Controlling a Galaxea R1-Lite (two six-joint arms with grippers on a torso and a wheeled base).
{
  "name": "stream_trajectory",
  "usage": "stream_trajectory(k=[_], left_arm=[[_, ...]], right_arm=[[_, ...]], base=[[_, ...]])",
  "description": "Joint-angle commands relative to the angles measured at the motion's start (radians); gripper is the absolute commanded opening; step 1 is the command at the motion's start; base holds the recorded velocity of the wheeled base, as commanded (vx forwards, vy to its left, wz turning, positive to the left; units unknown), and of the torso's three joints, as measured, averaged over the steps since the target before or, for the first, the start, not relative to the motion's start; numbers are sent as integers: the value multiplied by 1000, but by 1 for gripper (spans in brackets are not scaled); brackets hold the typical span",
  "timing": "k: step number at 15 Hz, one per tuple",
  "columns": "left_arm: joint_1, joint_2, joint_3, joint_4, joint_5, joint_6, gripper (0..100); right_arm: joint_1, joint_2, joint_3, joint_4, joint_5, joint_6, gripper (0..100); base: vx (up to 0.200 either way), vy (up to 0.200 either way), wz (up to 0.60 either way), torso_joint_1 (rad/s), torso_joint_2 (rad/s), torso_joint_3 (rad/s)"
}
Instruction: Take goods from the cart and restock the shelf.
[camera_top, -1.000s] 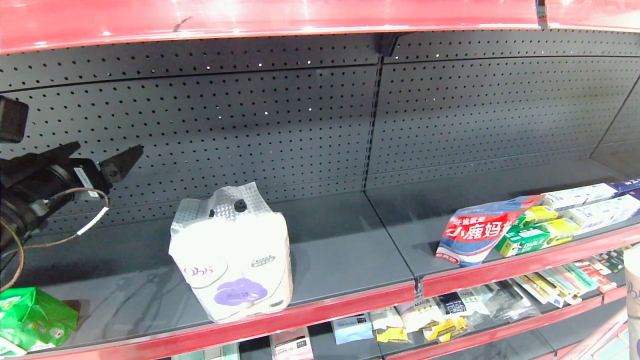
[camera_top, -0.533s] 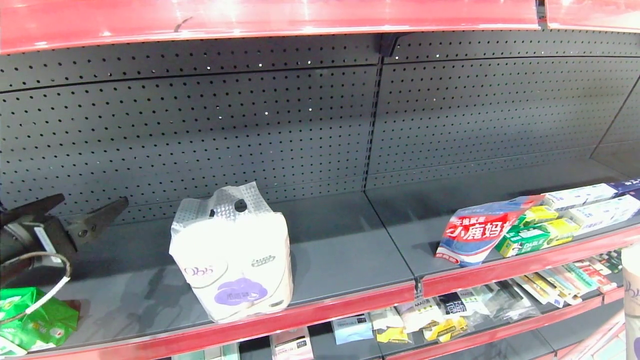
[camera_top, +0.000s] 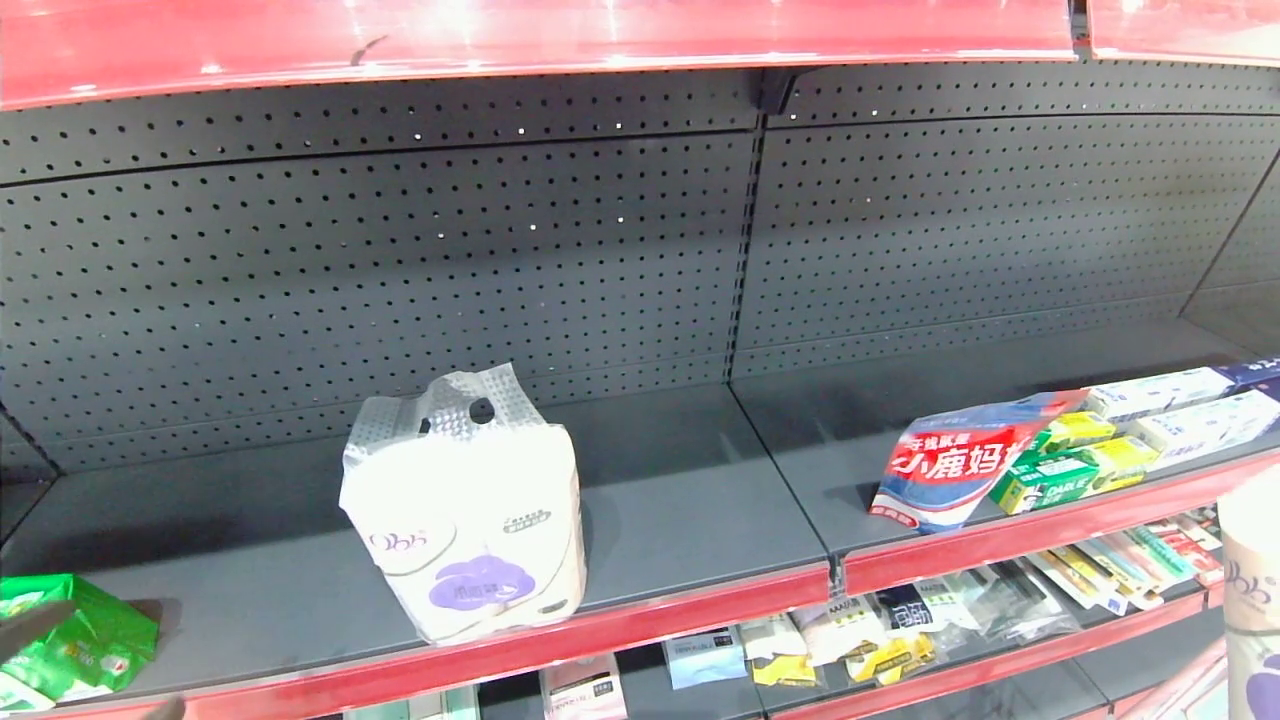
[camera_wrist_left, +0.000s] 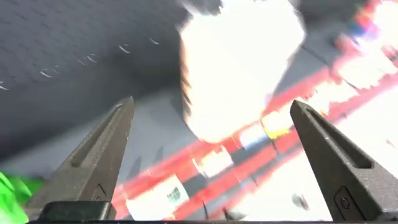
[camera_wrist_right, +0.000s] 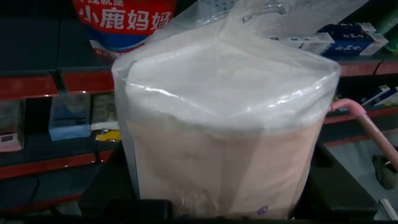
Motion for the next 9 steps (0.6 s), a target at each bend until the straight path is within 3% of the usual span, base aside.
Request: stream_trajectory(k=[1, 3, 4, 5, 7, 8, 9], left_arm=[[-64, -315, -32, 256, 3, 57, 100], [-60, -369, -12, 303, 148, 60, 100], [-60, -369, -12, 303, 148, 60, 100], [-60, -405, 11, 306, 343, 60, 100], [-60, -422, 29, 300, 432, 57, 100], [-60, -422, 46, 300, 472, 34, 100], [-60, -422, 72, 289, 472, -3, 100]], right_arm=[[2, 0, -40, -2, 22, 0, 0], [2, -8, -90, -1, 95, 0, 0], [2, -8, -90, -1, 95, 0, 0], [2, 0, -147, 4, 193, -1, 0], [2, 23, -172, 1, 276, -3, 0], [3, 50, -199, 4, 328, -6, 0], [3, 84, -222, 6, 347, -8, 0]], base=[[0, 0, 0, 0, 0, 0], [0, 0, 0, 0, 0, 0], [0, 0, 0, 0, 0, 0], [0, 0, 0, 0, 0, 0], [0, 0, 0, 0, 0, 0], [0, 0, 0, 0, 0, 0], [0, 0, 0, 0, 0, 0]])
